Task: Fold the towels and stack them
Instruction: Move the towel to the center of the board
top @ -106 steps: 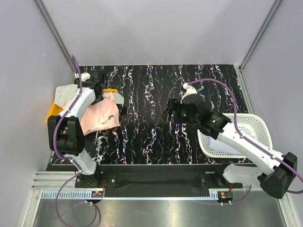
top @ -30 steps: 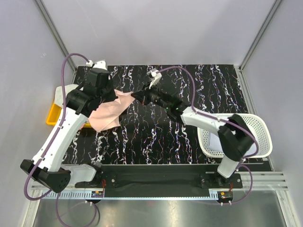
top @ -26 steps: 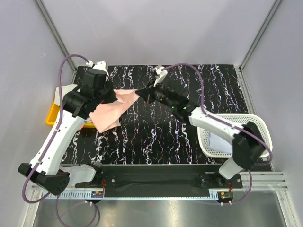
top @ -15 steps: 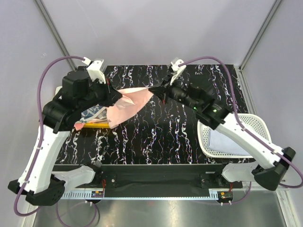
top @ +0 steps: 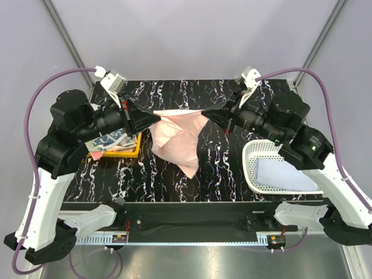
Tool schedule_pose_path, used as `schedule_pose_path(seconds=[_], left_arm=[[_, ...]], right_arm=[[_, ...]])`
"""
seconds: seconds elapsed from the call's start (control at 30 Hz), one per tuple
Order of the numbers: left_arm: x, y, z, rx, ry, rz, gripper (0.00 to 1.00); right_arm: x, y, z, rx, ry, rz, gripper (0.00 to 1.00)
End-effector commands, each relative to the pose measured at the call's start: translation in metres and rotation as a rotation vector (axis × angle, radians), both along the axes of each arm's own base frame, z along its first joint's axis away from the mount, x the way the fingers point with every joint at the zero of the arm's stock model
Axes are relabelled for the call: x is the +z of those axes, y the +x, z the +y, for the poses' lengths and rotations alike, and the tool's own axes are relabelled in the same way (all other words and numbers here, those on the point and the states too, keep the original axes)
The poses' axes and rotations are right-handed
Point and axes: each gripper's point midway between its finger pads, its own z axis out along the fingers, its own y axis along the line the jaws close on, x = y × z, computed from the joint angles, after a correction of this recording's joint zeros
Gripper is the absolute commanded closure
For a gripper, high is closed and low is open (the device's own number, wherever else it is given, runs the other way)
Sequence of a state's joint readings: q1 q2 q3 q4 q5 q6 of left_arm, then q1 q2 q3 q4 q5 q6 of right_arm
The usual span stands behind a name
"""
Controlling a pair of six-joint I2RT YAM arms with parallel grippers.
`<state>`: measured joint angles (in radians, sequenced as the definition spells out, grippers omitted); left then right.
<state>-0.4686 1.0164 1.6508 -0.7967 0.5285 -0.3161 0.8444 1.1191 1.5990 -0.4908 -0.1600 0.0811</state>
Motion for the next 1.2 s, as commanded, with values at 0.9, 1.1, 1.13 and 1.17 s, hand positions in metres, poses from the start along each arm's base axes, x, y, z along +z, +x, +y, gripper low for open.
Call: schedule_pose_path(seconds=[0.9, 1.1, 1.13, 1.17], left_arm=[[-0.228, 0.405, 0.005, 0.419, -0.012, 0.438, 0.14], [-0.23, 0.382, 0.007, 0.537, 0.023, 0.402, 0.06], [-0.233, 0.378, 0.0, 0.557, 0.052, 0.398, 0.07], [-0.239, 0.373, -0.003, 0.562, 0.095, 0.402, 0.08]], right_arm=[[-0.243, 0.393, -0.062, -0.609, -0.241, 0.43, 0.97], [-0.269, 0.426, -0.09, -0.732, -0.233, 0.489, 0.54], [-0.269, 0.421, -0.091, -0.738, -0.233, 0.507, 0.49], [-0.269, 0.418, -0.096, -0.769, -0.234, 0.517, 0.45]])
